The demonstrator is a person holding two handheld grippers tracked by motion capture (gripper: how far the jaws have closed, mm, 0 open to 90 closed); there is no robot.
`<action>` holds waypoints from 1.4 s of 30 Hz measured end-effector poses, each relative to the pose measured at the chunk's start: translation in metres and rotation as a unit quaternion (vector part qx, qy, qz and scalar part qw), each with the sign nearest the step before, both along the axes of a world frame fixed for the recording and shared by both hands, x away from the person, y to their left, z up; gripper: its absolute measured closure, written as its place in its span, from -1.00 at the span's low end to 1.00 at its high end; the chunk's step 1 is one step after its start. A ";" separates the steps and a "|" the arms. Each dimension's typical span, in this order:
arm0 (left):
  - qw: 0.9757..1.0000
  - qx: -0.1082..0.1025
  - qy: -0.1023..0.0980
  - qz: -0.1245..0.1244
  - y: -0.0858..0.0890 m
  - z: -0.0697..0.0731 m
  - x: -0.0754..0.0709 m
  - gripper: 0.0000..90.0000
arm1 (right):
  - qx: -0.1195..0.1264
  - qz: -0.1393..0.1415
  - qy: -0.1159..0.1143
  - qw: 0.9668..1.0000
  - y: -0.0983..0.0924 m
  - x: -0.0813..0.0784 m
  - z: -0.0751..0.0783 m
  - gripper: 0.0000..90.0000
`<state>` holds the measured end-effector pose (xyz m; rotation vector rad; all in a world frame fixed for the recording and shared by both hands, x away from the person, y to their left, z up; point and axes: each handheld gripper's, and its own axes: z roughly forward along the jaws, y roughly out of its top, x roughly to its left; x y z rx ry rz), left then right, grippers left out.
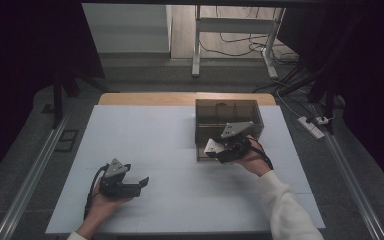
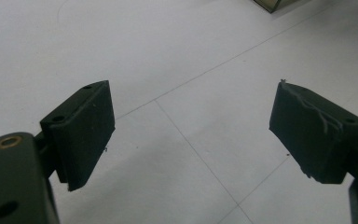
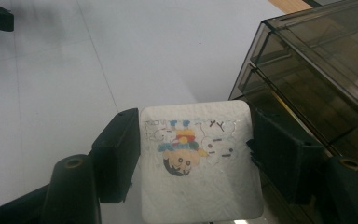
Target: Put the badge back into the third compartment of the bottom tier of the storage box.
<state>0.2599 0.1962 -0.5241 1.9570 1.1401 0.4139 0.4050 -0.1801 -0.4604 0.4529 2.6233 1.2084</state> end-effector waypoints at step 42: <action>1.000 0.001 0.001 -0.001 0.000 0.000 0.000 -0.68 | 0.006 -0.043 -0.006 0.999 -0.034 0.014 0.004 -0.27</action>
